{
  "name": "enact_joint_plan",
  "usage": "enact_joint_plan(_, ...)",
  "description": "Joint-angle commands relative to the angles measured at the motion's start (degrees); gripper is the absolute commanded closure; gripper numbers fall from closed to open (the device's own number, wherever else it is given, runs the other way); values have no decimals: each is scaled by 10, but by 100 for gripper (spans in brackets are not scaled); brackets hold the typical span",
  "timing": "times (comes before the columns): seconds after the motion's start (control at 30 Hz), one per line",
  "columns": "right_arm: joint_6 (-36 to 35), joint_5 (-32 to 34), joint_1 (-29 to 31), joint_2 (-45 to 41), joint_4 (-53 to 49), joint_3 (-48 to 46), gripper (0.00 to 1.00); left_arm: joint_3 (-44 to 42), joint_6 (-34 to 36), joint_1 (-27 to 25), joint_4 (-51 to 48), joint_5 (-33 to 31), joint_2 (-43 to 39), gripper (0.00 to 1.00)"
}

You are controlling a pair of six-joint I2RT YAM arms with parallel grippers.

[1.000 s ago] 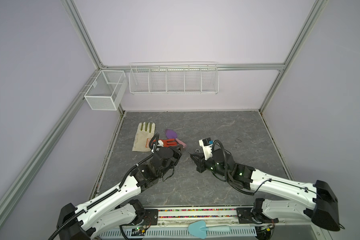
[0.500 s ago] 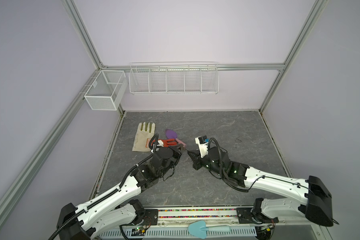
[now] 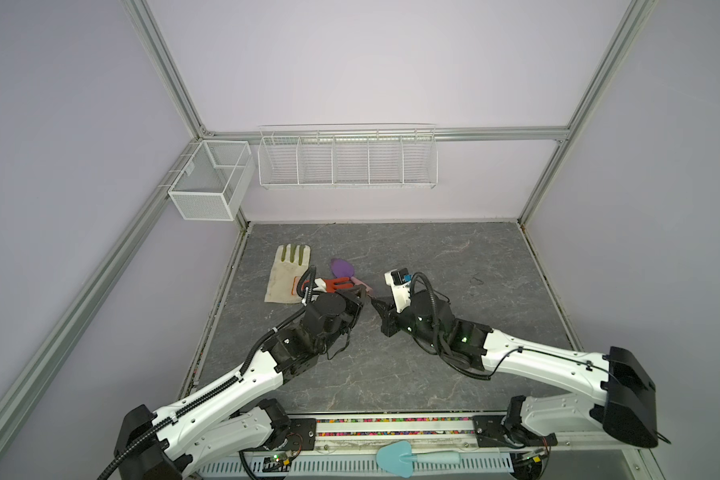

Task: Unlock with the key
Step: 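Bring the key in the right gripper to the padlock's keyhole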

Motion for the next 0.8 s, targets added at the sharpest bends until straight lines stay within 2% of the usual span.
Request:
enact_joint_plan(0.0, -14, 1, 6, 2, 13, 16, 94, -8, -13, -1, 10, 3, 4, 100)
enact_joint_plan(0.6, -21, 6, 14, 30, -15, 37, 94, -6, -13, -1, 16, 0, -1, 100)
enact_joint_plan(0.77, -19, -3, 13, 43, -27, 43, 94, -24, -11, 1, 59, 4, -4, 100)
